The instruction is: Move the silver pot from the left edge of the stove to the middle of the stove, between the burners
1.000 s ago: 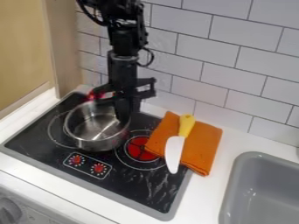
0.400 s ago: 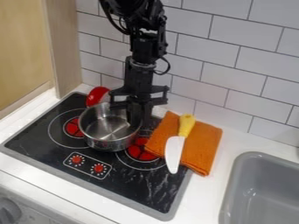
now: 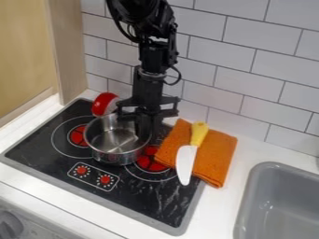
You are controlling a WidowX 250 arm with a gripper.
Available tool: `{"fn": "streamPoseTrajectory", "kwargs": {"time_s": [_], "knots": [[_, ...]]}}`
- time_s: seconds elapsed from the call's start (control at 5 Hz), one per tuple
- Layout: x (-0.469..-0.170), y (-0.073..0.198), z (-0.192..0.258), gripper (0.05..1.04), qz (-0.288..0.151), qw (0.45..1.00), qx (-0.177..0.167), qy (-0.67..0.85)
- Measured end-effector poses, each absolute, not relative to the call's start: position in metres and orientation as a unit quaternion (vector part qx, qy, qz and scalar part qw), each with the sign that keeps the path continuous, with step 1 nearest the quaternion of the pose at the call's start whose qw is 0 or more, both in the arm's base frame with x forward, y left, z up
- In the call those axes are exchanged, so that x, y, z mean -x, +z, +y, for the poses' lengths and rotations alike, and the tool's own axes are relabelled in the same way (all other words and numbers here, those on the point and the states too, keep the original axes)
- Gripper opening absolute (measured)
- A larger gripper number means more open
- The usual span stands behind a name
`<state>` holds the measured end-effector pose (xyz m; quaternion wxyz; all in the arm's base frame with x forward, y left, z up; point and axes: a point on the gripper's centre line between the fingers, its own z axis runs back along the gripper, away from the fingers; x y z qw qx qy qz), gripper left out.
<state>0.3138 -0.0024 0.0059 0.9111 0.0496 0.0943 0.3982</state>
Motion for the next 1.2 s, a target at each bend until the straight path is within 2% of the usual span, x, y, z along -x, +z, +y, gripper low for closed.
{"fn": "streamPoseTrajectory", "kwargs": {"time_s": [0.2,0.4,0.6,0.8,1.0,1.2], "knots": [[-0.316,0.006,-0.004,0.092,0.093,0.913,-0.035,0.396],[-0.316,0.006,-0.002,0.265,0.091,0.918,-0.044,0.384],[-0.316,0.009,-0.002,0.526,0.095,0.918,-0.044,0.383],[-0.322,0.035,-0.003,0.831,0.057,0.922,-0.032,0.382],[-0.325,0.055,-0.001,1.019,0.032,0.924,-0.028,0.38],[-0.313,0.059,0.004,1.007,0.06,0.945,-0.05,0.317]]}}
